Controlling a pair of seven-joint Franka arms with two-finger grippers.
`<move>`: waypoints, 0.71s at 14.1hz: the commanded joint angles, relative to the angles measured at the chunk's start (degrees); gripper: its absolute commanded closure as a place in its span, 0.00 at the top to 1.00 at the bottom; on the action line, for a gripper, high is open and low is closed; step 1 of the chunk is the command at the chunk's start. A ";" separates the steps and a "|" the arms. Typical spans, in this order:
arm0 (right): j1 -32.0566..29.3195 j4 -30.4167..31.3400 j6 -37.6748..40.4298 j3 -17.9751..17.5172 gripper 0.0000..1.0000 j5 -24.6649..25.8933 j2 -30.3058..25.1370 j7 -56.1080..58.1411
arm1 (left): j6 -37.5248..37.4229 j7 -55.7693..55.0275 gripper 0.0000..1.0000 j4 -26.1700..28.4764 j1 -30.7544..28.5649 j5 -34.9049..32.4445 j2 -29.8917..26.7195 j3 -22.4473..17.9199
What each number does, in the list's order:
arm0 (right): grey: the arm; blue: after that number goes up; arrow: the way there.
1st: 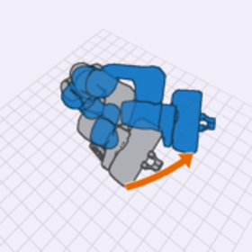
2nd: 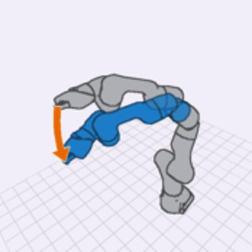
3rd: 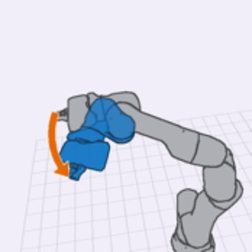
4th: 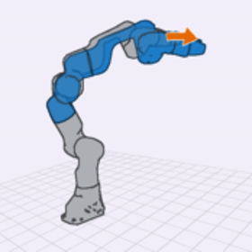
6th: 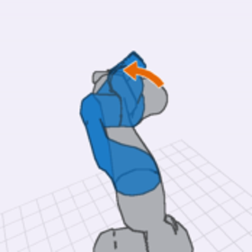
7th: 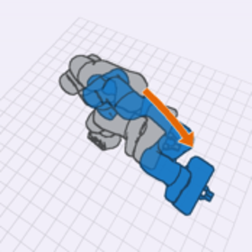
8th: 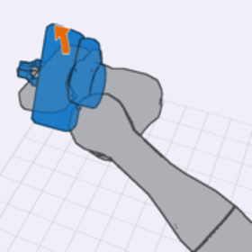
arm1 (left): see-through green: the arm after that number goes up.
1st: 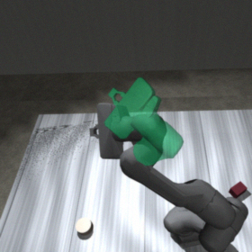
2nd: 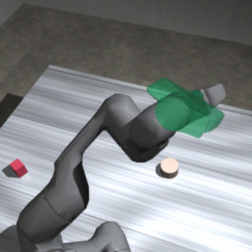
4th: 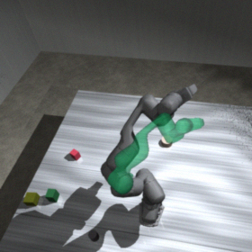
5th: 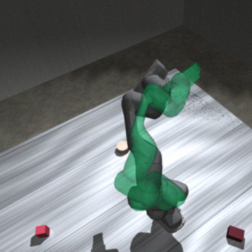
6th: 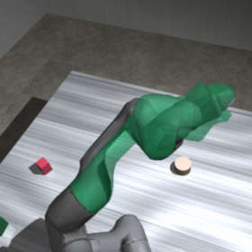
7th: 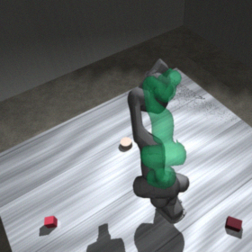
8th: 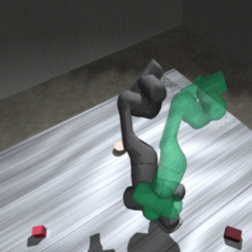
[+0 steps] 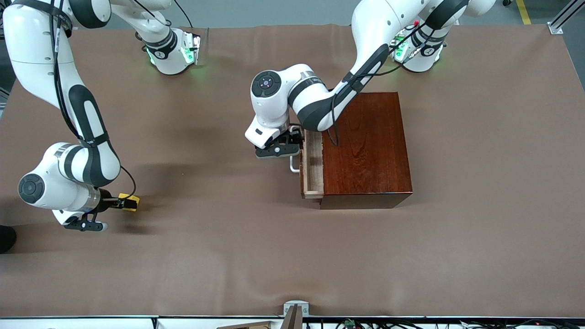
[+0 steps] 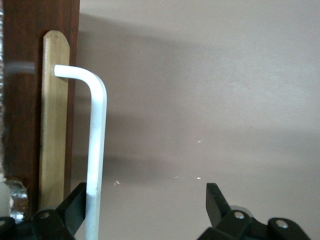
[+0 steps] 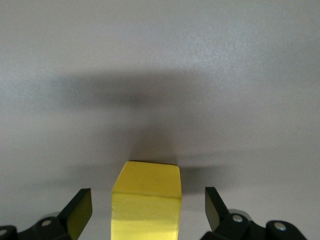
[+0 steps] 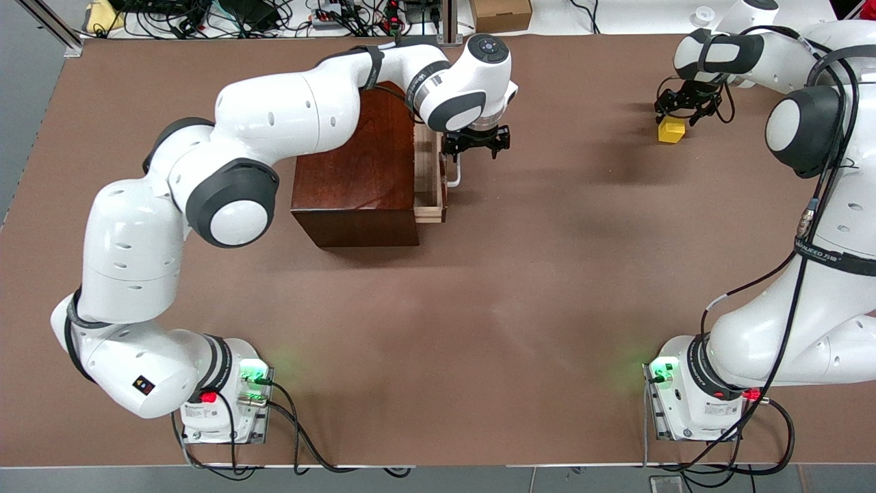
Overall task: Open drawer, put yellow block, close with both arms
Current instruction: 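Pull the drawer open with the left gripper while the right gripper grasps the cube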
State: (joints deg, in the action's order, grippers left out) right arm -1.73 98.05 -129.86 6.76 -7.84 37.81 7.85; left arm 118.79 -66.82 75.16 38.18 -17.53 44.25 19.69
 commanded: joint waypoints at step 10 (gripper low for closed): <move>0.94 2.41 -0.04 0.00 0.76 5.65 -1.86 -3.98 | 11.19 -2.44 1.00 -3.27 2.78 1.44 3.65 0.61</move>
State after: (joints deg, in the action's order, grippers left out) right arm -1.01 98.57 -130.19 6.73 -3.34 37.78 5.17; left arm 124.72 -67.28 75.01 39.70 -17.38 44.73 19.46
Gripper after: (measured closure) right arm 0.066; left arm 0.000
